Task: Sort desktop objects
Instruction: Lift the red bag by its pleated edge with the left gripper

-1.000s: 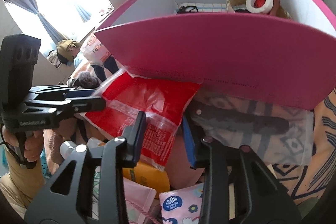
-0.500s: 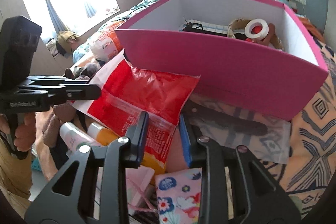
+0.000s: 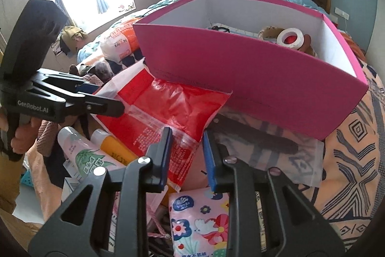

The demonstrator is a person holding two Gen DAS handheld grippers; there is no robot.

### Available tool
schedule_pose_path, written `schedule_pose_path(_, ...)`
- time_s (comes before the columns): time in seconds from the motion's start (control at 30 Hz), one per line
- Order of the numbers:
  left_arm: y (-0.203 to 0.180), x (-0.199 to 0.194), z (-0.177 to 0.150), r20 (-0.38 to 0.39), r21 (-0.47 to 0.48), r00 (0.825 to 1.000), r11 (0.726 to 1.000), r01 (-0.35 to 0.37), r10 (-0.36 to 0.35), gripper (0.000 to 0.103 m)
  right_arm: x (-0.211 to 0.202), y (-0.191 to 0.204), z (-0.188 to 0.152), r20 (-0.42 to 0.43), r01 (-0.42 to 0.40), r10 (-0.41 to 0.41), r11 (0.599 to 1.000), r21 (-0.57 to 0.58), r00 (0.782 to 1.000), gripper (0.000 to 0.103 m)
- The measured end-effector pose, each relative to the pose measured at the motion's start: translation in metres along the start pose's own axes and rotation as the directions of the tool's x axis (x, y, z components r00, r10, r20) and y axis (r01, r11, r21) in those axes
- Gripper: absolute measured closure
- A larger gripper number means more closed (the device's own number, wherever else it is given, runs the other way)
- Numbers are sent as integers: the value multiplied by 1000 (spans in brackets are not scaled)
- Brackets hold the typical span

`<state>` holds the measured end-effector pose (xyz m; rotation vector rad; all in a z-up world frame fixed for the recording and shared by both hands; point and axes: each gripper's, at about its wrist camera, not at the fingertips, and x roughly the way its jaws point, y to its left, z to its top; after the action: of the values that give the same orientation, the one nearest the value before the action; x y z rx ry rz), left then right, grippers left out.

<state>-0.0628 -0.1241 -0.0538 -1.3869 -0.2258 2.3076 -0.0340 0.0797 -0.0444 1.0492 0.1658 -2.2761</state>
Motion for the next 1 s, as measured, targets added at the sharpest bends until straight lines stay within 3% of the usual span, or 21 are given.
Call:
schedule_pose_path(0.2, -5, 9, 7, -26, 33, 999, 999, -43, 44, 67, 12, -15, 7, -69, -78, 84, 994, 77, 994, 72)
schedule_pose_path(0.27, -3, 10, 9, -27, 26, 999, 999, -40, 41, 67, 18, -24, 9, -92, -100, 112, 987, 126, 989, 64)
schedule_pose_path(0.47, -2, 12, 8, -22, 32, 998, 998, -56, 57, 67, 36, -42, 19, -130, -181, 219, 950, 254, 967, 59)
schedule_pose_path(0.57, -1, 12, 7, -23, 31, 998, 998, -56, 56, 67, 47, -43, 20, -153, -237, 289, 928, 288, 945, 54)
schedule_pose_path(0.7, 0, 10, 6, -16, 18, 998, 998, -52, 52, 68, 39, -34, 22, -124, -202, 231, 956, 213, 965, 61)
schedule_pose_path(0.8, 2, 7, 6, 10, -14, 999, 999, -39, 39, 78, 28, -26, 23, -89, -176, 192, 971, 161, 977, 65)
schedule_pose_path(1.0, 6, -5, 2, 73, -61, 997, 998, 6, -2, 86, 0, -16, 21, -23, -151, 153, 985, 80, 988, 74)
